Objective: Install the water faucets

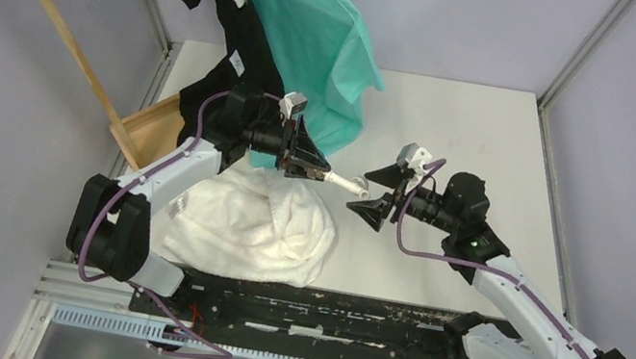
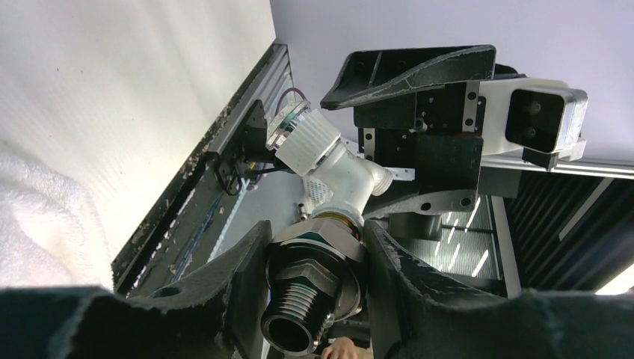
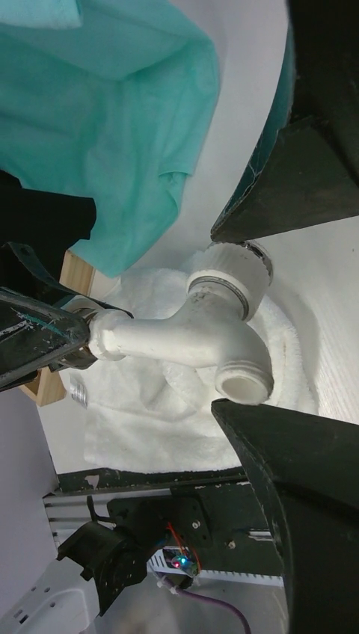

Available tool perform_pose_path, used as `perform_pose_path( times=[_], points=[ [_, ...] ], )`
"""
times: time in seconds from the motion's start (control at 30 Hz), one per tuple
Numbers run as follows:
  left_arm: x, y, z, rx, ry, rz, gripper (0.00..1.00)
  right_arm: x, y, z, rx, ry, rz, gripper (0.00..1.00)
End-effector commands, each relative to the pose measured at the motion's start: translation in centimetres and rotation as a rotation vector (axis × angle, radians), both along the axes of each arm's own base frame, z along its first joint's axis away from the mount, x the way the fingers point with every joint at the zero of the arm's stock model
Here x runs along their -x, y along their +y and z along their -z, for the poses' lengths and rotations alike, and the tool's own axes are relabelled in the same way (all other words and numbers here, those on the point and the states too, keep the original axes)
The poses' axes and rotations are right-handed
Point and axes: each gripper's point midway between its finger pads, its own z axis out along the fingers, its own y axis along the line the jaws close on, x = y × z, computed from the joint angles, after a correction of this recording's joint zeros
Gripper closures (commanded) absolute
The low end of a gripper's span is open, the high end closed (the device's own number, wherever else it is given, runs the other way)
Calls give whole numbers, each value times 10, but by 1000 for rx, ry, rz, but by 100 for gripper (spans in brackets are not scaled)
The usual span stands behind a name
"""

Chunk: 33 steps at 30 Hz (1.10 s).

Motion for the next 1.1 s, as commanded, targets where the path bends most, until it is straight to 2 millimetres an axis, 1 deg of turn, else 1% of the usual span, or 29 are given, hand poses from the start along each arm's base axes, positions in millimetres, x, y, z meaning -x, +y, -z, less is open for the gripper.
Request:
perform_pose_path(
  times=[0.0,0.07,0.1,0.2,0.3,0.33,0.37,0.43,0.47,0.53,0.57,0.63,0.7,0.77,0.83,0.93,1.07],
  points=[
    [11,-1,-23,64,-10,85,97,0,17,-30,-62,-109,-85,20],
    [10,-2,-20,63,0,90,97,-4,20,-26,-28,-108,-91,24],
    [9,-2,-19,62,3,90,97,-5,21,-24,-16,-106,-96,28],
    [5,-4,-21,69,-4,87,97,-6,24,-20,-6,-83,-106,47],
    [2,-5,-21,72,-4,85,97,-4,25,-23,-33,-55,-107,67],
    [1,-5,-21,73,-9,86,97,-6,24,-25,-49,-41,-89,70],
    [0,-6,-22,77,-14,86,97,-7,24,-26,-71,-15,-68,71],
    [-1,-7,-26,93,-32,85,97,-6,25,-25,-98,49,-57,77],
    [-2,-7,-28,104,-45,82,97,-5,26,-25,-113,98,-53,81],
    [-3,-8,-33,128,-63,81,97,-3,29,-26,-142,211,-47,94],
    [-3,-8,-35,140,-70,84,97,-3,30,-28,-161,274,-39,98],
    [-3,-8,-33,147,-63,96,97,-4,34,-30,-200,450,-6,99],
    [-3,-8,-33,148,-72,102,97,-1,42,-33,-221,616,-30,99],
    [-3,-8,-34,154,-96,106,97,4,48,-36,-247,740,-67,99],
    [-2,-8,-40,169,-135,109,97,4,51,-36,-282,853,-69,99],
    [0,-6,-51,199,-192,104,97,-5,51,-26,-340,1032,-17,99],
    [7,-4,-71,248,-287,107,97,-15,51,-18,-452,1213,-41,99]
  ],
)
